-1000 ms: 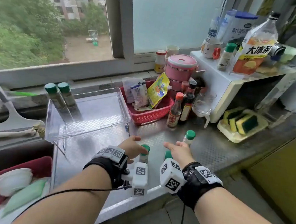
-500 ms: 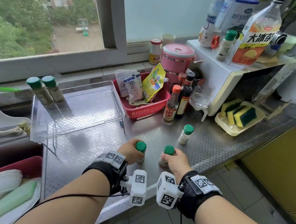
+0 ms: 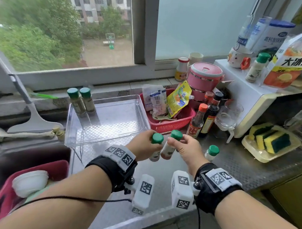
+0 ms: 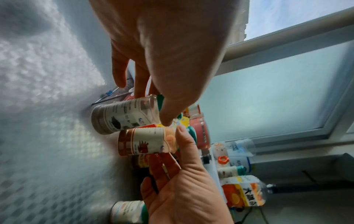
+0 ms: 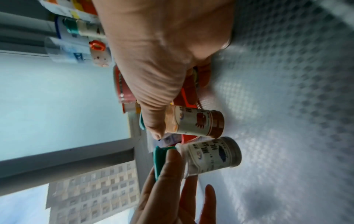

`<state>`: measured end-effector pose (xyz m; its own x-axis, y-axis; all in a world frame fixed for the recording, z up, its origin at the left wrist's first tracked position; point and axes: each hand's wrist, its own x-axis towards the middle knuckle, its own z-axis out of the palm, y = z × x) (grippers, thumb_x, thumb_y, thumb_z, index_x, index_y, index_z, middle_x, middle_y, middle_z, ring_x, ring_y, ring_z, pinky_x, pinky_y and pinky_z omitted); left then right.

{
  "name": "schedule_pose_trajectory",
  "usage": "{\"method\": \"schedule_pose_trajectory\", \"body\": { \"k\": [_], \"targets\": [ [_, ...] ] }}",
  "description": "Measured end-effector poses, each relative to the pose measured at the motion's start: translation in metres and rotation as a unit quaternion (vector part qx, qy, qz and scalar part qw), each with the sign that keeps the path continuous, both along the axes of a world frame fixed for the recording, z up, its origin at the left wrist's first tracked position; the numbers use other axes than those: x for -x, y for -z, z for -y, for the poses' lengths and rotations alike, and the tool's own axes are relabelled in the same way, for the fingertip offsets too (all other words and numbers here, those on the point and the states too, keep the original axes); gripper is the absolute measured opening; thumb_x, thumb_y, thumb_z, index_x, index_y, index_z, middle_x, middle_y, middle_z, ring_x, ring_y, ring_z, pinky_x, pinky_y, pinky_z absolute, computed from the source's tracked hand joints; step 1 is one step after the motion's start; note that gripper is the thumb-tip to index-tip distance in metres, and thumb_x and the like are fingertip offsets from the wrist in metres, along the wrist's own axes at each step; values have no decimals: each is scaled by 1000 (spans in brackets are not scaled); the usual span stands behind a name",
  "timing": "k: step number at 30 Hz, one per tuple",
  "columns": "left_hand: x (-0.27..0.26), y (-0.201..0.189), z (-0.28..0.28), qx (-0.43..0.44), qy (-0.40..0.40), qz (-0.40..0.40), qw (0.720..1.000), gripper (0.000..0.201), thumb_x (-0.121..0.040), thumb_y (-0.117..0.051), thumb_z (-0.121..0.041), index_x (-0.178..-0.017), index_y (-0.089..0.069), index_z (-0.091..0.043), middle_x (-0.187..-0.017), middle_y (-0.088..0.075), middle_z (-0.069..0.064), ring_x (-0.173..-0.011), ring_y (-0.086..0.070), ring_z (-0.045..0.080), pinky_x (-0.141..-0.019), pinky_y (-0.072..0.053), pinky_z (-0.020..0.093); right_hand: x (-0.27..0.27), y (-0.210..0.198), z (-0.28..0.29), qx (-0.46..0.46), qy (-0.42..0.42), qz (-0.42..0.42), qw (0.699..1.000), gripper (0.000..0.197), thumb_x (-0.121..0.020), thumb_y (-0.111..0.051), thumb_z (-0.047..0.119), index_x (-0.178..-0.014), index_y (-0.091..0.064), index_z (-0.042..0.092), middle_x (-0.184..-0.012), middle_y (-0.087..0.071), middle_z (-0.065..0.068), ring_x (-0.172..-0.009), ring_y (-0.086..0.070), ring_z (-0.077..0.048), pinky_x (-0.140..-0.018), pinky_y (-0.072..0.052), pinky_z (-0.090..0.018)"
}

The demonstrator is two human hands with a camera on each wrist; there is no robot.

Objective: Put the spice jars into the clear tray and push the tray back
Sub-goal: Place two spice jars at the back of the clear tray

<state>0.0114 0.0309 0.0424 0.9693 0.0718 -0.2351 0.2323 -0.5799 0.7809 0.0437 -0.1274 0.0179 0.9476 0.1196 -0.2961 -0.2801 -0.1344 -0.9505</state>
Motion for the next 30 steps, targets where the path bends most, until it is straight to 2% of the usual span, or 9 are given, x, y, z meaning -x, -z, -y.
{"method": "schedule_pose_trajectory", "body": {
  "k": [3, 5, 8, 12, 14, 17, 20, 24, 30],
  "targets": [
    [0, -27, -21, -1, -15, 40, 999, 33, -83, -67, -32, -112, -61, -16, -96, -65, -3, -84, -61, 12, -66, -47, 21, -11, -25, -23, -15, -30, 37, 999, 35, -76, -79, 30, -102, -68, 11, -95, -69, -6, -87, -62, -18, -78, -48, -32],
    [1, -44, -40, 5, -37, 65, 997, 35, -82, -69, -35, -112, -62, -17, -94, -65, -6, -78, -59, 6, -60, -43, 15, -17, -39, -42, -16, -62, 57, 996, 38, -76, -79, 33, -104, -68, 9, -98, -70, -9, -88, -63, -21, -80, -51, -34],
    [1, -62, -67, 5, -73, 98, 993, 32, -78, -73, -32, -108, -66, -21, -87, -63, -10, -79, -59, 5, -63, -42, 11, -22, -58, -68, -14, -107, 77, 991, 38, -79, -77, 32, -105, -68, 7, -102, -71, -14, -89, -64, -23, -80, -52, -37],
    [2, -80, -98, 3, -120, 129, 984, 34, -76, -77, -27, -107, -65, -20, -79, -59, -17, -75, -57, 0, -64, -42, 13, -27, -76, -98, -17, -161, 98, 982, 38, -84, -72, 26, -115, -65, 6, -96, -68, -5, -79, -61, -12, -64, -45, -21],
    [2, -84, -113, 2, -141, 133, 981, 35, -76, -77, -23, -109, -66, -19, -81, -61, -16, -79, -59, 3, -68, -44, 15, -29, -80, -112, -16, -182, 100, 978, 38, -87, -70, 22, -120, -62, 6, -104, -68, -9, -80, -60, -11, -62, -44, -20],
    [0, -82, -135, 13, -175, 115, 978, 35, -76, -77, -20, -109, -65, -19, -95, -69, -5, -93, -65, 13, -83, -52, 26, -33, -80, -132, -1, -199, 109, 974, 34, -87, -69, 21, -117, -61, 9, -116, -67, -13, -92, -61, -18, -68, -47, -23],
    [-4, -76, -154, -7, -210, 107, 972, 44, -72, -79, -28, -113, -65, -19, -106, -72, 1, -100, -67, 17, -94, -54, 38, -39, -77, -150, 6, -206, 108, 973, 35, -87, -69, 19, -119, -59, 11, -119, -66, -14, -104, -61, -25, -84, -53, -35],
    [-17, -73, -173, -33, -223, 102, 969, 40, -72, -78, -34, -106, -63, -22, -102, -71, -1, -93, -67, 16, -90, -55, 36, -52, -73, -168, 25, -205, 99, 973, 39, -89, -66, 19, -126, -55, 10, -122, -64, -14, -110, -61, -29, -99, -51, -49],
    [-41, -80, -193, -148, -191, 99, 965, 38, -76, -75, -35, -109, -59, -24, -98, -65, -6, -90, -63, 15, -79, -49, 28, -79, -66, -193, 80, -203, 125, 968, 38, -85, -70, 27, -119, -58, 19, -111, -66, -5, -107, -62, -24, -99, -52, -47]
  ]
}}
